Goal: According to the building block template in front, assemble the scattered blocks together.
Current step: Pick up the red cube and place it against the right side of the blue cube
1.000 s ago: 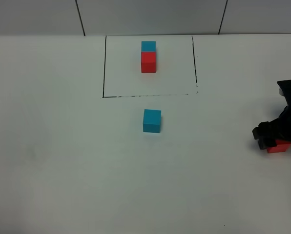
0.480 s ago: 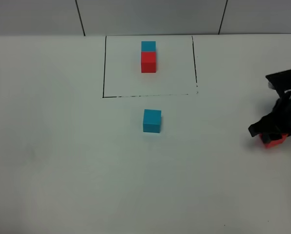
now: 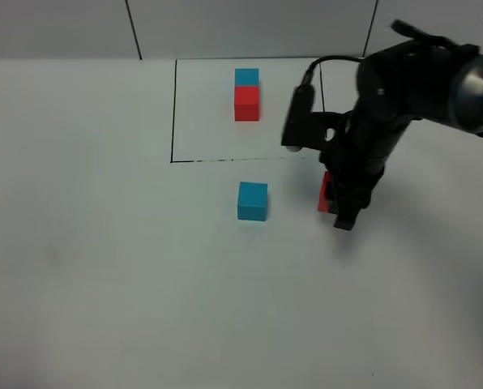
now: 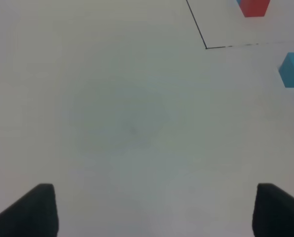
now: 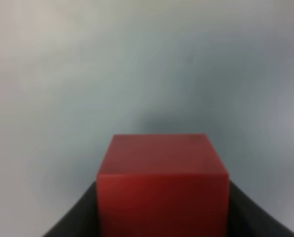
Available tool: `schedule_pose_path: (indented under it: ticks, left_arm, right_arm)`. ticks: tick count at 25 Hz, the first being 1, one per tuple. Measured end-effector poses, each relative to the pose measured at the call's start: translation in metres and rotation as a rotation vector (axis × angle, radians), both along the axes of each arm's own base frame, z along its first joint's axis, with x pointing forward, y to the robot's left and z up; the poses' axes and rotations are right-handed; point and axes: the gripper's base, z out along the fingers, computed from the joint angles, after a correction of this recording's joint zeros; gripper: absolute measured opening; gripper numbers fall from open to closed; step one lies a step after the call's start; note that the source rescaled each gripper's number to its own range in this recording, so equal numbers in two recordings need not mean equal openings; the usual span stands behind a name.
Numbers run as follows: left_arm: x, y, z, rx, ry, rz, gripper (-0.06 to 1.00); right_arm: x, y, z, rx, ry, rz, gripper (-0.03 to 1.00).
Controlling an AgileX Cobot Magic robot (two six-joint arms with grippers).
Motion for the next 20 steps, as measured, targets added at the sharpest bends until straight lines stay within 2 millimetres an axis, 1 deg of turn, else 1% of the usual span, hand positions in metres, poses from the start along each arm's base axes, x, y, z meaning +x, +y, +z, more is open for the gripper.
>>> schedule_pose_path:
  ticks: [1,2,5,8,11,20]
  left_arm:
    - [0.0,0.0,0.0,0.0,0.0,0.0,0.86]
    - [0.0,0.0,0.0,0.0,0.0,0.0,0.86]
    - [0.0,0.0,0.0,0.0,0.0,0.0,0.86]
    - [0.0,0.0,0.0,0.0,0.0,0.0,0.86]
    - [0.0,0.0,0.0,0.0,0.0,0.0,0.86]
    - [0.0,0.0,0.0,-0.001,0.0,0.0,0.86]
  right_arm:
    - [0.004,0.01,-0.005,-0.016,0.014,0.028,0.02]
    - [0.009,0.017,-0.006,-0.018,0.017,0.044,0.02]
    - [0.019,0.033,-0.015,-0.038,0.048,0.074,0.02]
    - [0.024,0.04,-0.024,-0.054,0.088,0.086,0.02]
    - [0.024,0.043,-0.03,-0.061,0.104,0.092,0.01]
    - [0.031,0.047,-0.048,-0.038,0.075,0.067,0.01]
